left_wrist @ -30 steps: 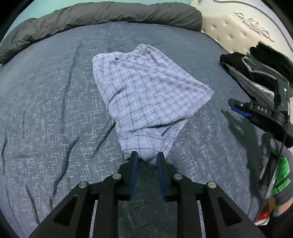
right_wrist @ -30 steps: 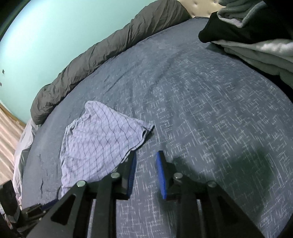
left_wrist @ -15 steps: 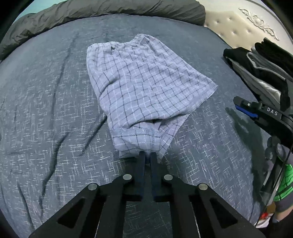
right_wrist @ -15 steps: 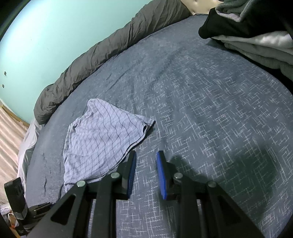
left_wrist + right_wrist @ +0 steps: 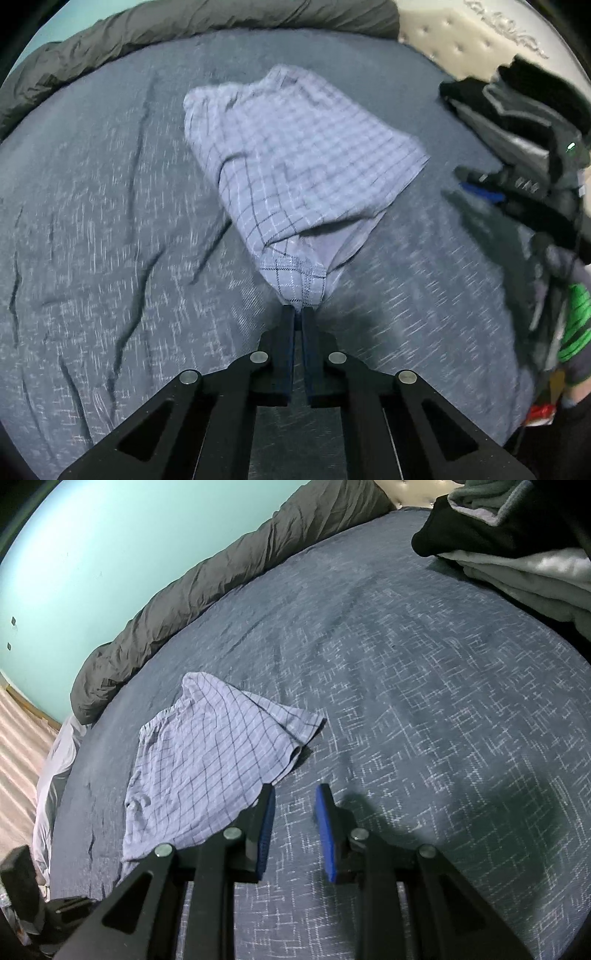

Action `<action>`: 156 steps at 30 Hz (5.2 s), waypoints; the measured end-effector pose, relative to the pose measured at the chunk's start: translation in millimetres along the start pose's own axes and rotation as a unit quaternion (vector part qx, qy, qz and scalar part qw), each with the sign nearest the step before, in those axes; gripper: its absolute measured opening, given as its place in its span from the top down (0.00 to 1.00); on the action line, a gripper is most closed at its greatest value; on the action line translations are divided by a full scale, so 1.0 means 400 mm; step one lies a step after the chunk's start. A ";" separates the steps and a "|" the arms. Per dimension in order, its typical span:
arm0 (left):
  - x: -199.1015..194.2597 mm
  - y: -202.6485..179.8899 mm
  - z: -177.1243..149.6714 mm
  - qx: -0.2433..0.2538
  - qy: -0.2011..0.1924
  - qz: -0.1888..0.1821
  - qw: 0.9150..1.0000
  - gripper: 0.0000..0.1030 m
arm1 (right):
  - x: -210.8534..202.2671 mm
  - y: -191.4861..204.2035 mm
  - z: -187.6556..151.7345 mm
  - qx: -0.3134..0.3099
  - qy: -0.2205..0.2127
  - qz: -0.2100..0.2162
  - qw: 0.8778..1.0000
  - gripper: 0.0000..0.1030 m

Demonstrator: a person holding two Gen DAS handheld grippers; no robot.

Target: Fold clothes

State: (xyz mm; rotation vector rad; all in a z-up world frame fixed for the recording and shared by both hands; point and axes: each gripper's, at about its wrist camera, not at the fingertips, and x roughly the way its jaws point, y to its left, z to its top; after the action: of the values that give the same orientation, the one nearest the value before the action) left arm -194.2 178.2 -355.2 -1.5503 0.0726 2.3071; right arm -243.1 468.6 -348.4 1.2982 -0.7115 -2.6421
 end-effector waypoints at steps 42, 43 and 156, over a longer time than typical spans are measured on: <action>0.026 -0.006 0.027 0.021 -0.055 0.024 0.998 1.00 | 0.148 0.194 -0.056 -0.095 0.106 0.100 0.985 0.61; 0.019 -0.006 0.026 0.023 -0.057 0.024 0.998 1.00 | 0.147 0.194 -0.056 -0.095 0.106 0.101 0.985 0.61; -0.129 0.096 0.032 -0.054 -0.118 -0.046 0.990 0.51 | 0.093 0.122 0.036 -0.019 0.019 0.030 0.999 0.61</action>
State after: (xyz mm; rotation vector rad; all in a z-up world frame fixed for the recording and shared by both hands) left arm -200.8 131.7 -309.3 -1.2873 -0.1829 2.4365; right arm -282.5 419.6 -345.5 1.2939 -0.6805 -2.5636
